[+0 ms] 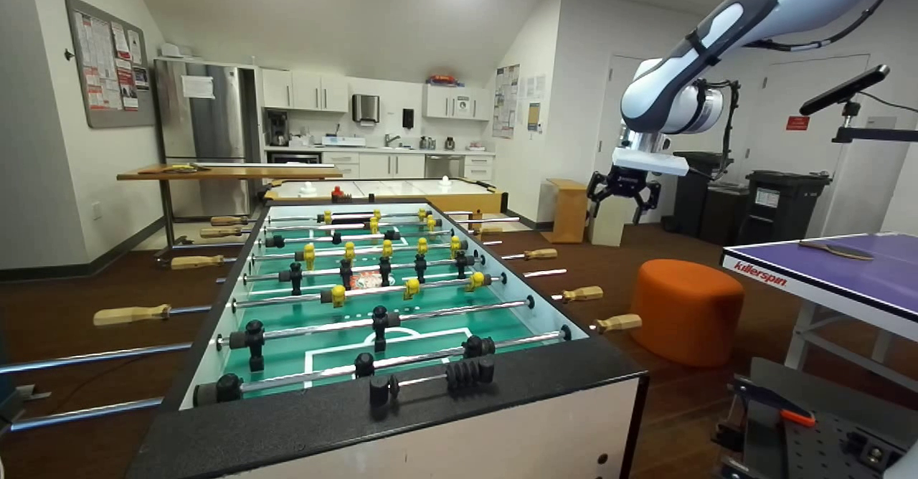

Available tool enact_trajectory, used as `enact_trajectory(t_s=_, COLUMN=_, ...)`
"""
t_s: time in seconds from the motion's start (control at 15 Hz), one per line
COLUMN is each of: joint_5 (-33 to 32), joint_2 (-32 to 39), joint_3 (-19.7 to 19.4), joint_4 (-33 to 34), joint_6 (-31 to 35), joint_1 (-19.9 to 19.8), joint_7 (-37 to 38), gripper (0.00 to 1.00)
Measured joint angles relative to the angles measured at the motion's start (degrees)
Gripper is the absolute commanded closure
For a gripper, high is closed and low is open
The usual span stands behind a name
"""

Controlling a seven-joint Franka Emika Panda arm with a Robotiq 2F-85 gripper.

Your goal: Roll the handle of the Foosball table

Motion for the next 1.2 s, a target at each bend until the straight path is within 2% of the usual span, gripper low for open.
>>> enact_trajectory(t_s=0.27, joint_5=5.43, joint_2=3.90, joint_3=-0.68, joint_4=-2.05, joint_6=9.35, joint_1=-0.10, joint_7=6.52, gripper=0.00)
enact_trajectory(t_s=0.8, joint_5=26.41, joint_2=16.64, joint_3=0.52, joint_4=-1.49, joint_6=26.34, joint_1=-0.74, joint_7=10.39, gripper=0.00)
enact_trajectory(t_s=1.2, joint_5=26.58, joint_2=19.40, joint_3=0.71, joint_4=-0.67, joint_6=26.47, joint_1=-0.73, joint_7=10.69, gripper=0.00)
